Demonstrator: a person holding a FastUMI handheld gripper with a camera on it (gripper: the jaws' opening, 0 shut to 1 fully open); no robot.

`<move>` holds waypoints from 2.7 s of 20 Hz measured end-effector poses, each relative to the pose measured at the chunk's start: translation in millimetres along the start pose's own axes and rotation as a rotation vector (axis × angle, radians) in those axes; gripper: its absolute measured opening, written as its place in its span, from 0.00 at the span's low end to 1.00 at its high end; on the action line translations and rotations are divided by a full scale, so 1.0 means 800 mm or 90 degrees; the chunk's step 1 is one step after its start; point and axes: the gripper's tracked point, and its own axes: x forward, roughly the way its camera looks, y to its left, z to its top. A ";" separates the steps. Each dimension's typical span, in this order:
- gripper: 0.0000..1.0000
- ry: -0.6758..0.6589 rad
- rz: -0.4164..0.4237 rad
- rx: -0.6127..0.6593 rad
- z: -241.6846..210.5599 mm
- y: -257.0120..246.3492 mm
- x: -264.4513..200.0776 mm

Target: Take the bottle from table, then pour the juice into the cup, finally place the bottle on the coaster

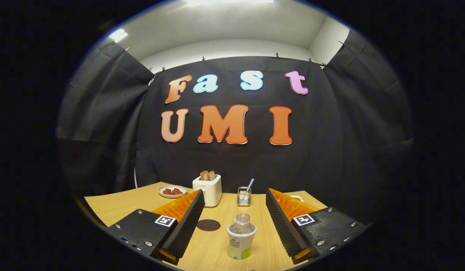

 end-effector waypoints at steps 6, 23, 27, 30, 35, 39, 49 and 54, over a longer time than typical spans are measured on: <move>0.97 0.068 -0.021 -0.005 -0.086 -0.006 0.023; 0.72 0.203 -0.075 0.043 -0.221 -0.016 0.046; 0.64 0.205 -0.065 0.016 -0.212 -0.004 0.045; 0.64 0.179 -0.060 -0.025 -0.190 0.003 0.050; 0.64 0.152 -0.060 -0.136 -0.161 0.019 0.063; 0.64 0.141 -0.050 -0.204 -0.150 0.034 0.073; 0.62 0.106 -0.034 -0.448 -0.145 0.079 0.097; 0.62 0.089 -0.014 -0.576 -0.152 0.105 0.104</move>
